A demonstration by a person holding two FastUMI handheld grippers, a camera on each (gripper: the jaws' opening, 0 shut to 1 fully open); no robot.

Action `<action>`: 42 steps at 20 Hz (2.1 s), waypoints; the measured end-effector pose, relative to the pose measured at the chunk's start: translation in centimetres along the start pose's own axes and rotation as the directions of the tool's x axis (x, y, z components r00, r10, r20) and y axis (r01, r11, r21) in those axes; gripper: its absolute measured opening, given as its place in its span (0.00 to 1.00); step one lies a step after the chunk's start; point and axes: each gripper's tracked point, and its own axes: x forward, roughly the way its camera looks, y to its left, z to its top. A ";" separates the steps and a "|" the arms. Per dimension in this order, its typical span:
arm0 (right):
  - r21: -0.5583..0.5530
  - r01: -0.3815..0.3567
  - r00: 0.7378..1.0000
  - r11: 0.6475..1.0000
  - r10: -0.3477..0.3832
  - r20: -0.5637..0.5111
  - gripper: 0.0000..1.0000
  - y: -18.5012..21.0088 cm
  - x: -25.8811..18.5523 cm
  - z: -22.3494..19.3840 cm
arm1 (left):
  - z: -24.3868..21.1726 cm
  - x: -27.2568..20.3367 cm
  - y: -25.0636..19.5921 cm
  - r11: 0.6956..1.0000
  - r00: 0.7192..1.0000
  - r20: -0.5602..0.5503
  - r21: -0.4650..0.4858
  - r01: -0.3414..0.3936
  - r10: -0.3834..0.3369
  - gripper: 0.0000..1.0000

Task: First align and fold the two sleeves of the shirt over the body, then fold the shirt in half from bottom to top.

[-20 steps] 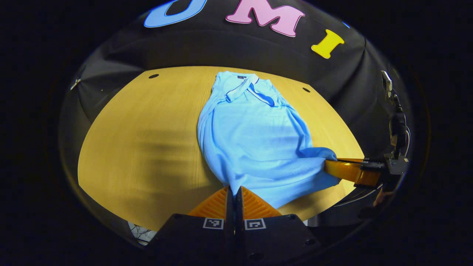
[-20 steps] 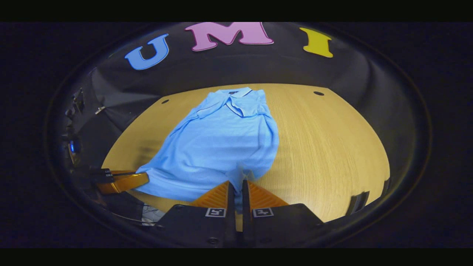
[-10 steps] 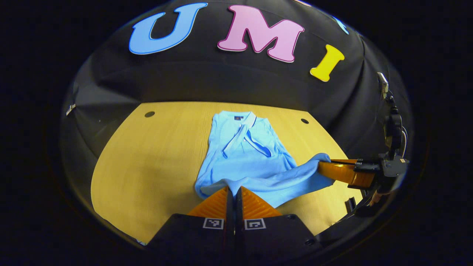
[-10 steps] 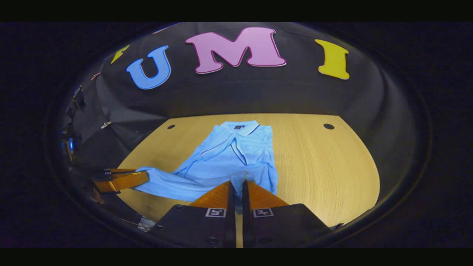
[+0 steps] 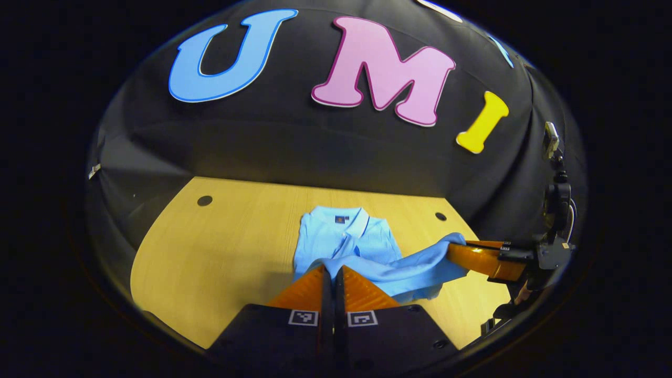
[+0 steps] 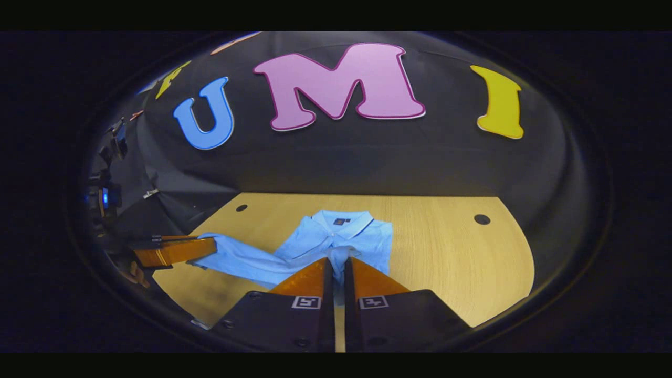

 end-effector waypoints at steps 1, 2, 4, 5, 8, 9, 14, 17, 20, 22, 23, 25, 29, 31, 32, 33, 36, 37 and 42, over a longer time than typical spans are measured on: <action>-0.001 -0.005 1.000 1.000 0.005 0.014 0.12 -0.2 1.0 1.0 | 0.3 1.1 0.3 1.000 1.000 0.004 0.007 -0.010 0.010 0.06; -0.001 -0.009 1.000 1.000 0.009 0.027 0.11 -0.4 2.1 2.1 | 1.0 2.1 0.5 1.000 1.000 0.008 0.012 -0.015 0.014 0.06; 0.006 -0.010 0.999 1.000 0.010 0.048 0.11 -1.1 4.4 4.0 | 2.8 4.2 0.6 1.000 1.000 0.025 0.020 -0.018 0.018 0.06; 0.010 -0.007 0.998 1.000 0.006 0.058 0.11 -1.5 5.7 4.8 | 3.8 5.5 0.8 1.000 0.999 0.035 0.019 -0.018 0.018 0.06; 0.031 0.003 0.997 1.000 -0.006 0.079 0.11 -2.9 9.1 6.7 | 6.2 9.3 1.5 1.000 0.998 0.053 0.020 -0.020 0.019 0.06; 0.038 0.009 0.996 0.999 -0.013 0.085 0.11 -3.5 10.4 7.1 | 6.6 10.7 1.9 1.000 0.998 0.050 0.022 -0.023 0.022 0.06; 0.058 0.038 0.996 0.998 -0.043 0.081 0.11 -6.0 17.5 7.5 | 7.5 18.4 3.6 1.000 0.999 0.049 -0.018 0.005 -0.004 0.06; 0.053 0.070 0.996 0.996 -0.073 0.051 0.11 -7.3 21.1 5.5 | 6.4 23.0 4.8 1.000 0.999 0.033 -0.016 0.013 -0.013 0.06; 0.030 0.093 0.996 0.995 -0.093 -0.004 0.11 -8.0 24.0 2.4 | 4.3 26.6 6.2 0.999 1.000 -0.011 -0.038 -0.005 0.004 0.06; 0.021 0.105 0.994 0.994 -0.104 -0.042 0.11 -8.3 25.3 0.7 | 2.5 27.8 6.9 0.999 0.998 -0.043 -0.032 -0.036 0.034 0.06; 0.014 0.110 0.993 0.994 -0.109 -0.050 0.06 -8.5 25.6 0.2 | 2.1 28.0 7.1 0.998 0.997 -0.053 -0.021 -0.058 0.057 0.08; -0.005 0.134 0.990 0.991 -0.135 -0.036 0.11 -8.9 25.6 0.1 | 2.2 28.2 8.0 0.993 0.993 -0.039 0.021 -0.113 0.114 0.17; 0.012 0.151 0.988 0.988 -0.151 -0.014 0.30 -9.1 23.6 0.6 | 4.8 26.1 7.3 0.994 0.993 0.039 0.008 -0.110 0.110 0.59; 0.008 0.165 0.986 0.986 -0.165 0.020 0.56 -9.2 21.6 1.4 | 6.0 24.1 7.2 0.993 0.990 0.080 0.024 -0.118 0.116 0.84; 0.005 0.176 0.984 0.984 -0.176 0.037 0.77 -9.0 20.3 2.3 | 6.7 23.0 6.9 0.993 0.988 0.104 0.028 -0.115 0.112 0.96; 0.003 0.190 0.980 0.982 -0.190 0.054 0.99 -9.2 19.4 2.5 | 7.2 21.7 6.1 0.994 0.986 0.131 0.029 -0.106 0.101 0.98; 0.002 0.231 0.967 0.973 -0.230 0.113 0.98 -8.6 15.3 4.4 | 8.8 17.0 4.4 0.997 0.975 0.213 0.032 -0.077 0.068 0.97; 0.003 0.244 0.961 0.970 -0.242 0.133 0.98 -8.3 13.8 5.1 | 9.2 15.7 3.8 0.997 0.970 0.237 0.037 -0.070 0.060 0.98; 0.040 0.296 0.921 0.954 -0.296 0.252 0.98 -6.4 4.9 8.1 | 10.6 7.4 1.3 0.996 0.949 0.316 0.082 -0.045 0.017 0.97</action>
